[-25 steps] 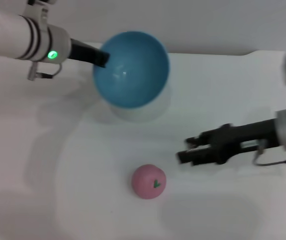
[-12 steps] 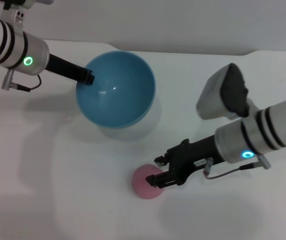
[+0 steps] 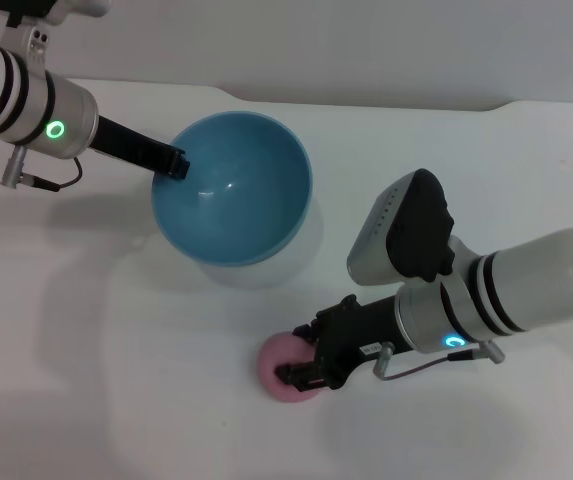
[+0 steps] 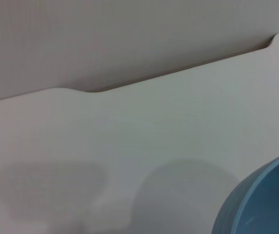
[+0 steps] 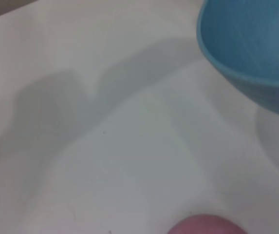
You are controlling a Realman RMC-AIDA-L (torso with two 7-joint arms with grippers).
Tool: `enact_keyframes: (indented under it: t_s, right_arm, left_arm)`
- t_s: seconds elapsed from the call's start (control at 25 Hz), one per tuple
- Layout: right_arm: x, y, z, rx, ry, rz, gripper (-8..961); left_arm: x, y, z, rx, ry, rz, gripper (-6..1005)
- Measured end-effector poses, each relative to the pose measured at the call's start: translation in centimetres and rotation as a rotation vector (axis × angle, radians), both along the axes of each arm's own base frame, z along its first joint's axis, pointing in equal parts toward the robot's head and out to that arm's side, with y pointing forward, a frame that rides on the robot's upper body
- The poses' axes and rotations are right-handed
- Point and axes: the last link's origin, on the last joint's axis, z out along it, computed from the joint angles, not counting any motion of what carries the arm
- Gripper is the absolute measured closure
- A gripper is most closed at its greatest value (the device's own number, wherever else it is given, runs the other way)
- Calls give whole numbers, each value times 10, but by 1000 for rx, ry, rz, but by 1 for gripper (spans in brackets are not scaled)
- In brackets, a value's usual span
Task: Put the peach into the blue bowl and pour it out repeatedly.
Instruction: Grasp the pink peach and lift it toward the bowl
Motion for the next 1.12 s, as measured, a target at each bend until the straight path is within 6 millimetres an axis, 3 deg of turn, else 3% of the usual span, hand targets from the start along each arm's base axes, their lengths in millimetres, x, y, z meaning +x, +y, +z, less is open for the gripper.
enact_keyframes:
  t_s: [0.28,0.68,0.84,1.12]
  right_arm:
    - [5,-2,1,2,6,-41,392]
    - [12,5,28,22,131,-191,724]
    - [18,2,52,-3,234,-221,770]
    - [25,-13,137,23,557,-84,806]
  left_arm:
    - [1,0,0,-1,0,-2,1001]
    - [0,0,-1,-6,1,0,1000]
    - [3,-1,-6,-26,12,-10,1000]
    - [22,-10,-38,-151,78,-80,1001]
